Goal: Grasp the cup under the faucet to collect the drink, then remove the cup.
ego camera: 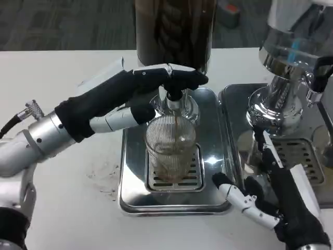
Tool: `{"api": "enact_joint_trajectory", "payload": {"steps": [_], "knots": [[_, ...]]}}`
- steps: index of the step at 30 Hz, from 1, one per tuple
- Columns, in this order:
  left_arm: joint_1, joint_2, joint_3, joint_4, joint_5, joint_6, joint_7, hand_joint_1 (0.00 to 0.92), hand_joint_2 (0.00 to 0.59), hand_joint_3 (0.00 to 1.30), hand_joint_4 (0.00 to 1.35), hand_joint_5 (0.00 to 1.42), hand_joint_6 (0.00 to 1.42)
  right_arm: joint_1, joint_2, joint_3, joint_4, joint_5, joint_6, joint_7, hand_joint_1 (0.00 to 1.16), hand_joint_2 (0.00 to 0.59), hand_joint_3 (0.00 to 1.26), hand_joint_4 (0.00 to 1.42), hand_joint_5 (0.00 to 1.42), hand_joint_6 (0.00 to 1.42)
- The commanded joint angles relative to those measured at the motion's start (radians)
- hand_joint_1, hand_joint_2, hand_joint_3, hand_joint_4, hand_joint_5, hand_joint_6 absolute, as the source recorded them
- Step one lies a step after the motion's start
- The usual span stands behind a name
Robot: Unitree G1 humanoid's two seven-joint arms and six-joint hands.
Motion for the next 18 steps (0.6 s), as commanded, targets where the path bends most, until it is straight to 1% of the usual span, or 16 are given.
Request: {"api": "enact_joint_trajectory", "payload": {"steps": [1,4,8,13,18], "knots": [[0.029,0.010,-0.027,-0.001,0.040,-0.007,-0.018,0.000,0.085,0.30,0.22,0.24,0.23,-0.055,-0.024,-0.005,0.011,0.006,0.040,0.048,0.62,0.193,0.00,0.00,0.00,0.04],[0.030,0.013,-0.028,-0.001,0.042,-0.008,-0.013,0.000,0.087,0.30,0.22,0.24,0.23,-0.087,-0.039,-0.002,0.022,0.002,0.057,0.078,0.63,0.203,0.00,0.00,0.00,0.03],[0.032,0.016,-0.032,-0.001,0.045,-0.016,-0.009,0.000,0.087,0.30,0.22,0.24,0.23,-0.121,-0.051,0.002,0.038,0.000,0.068,0.101,0.64,0.198,0.00,0.00,0.00,0.01],[0.034,0.019,-0.037,-0.007,0.047,-0.021,-0.008,0.000,0.087,0.30,0.22,0.24,0.23,-0.152,-0.060,0.008,0.064,0.000,0.073,0.113,0.65,0.196,0.00,0.00,0.00,0.00],[0.036,0.024,-0.043,-0.012,0.051,-0.030,-0.003,0.000,0.088,0.30,0.22,0.24,0.23,-0.173,-0.058,0.006,0.088,0.001,0.074,0.112,0.65,0.197,0.00,0.00,0.00,0.00]]}}
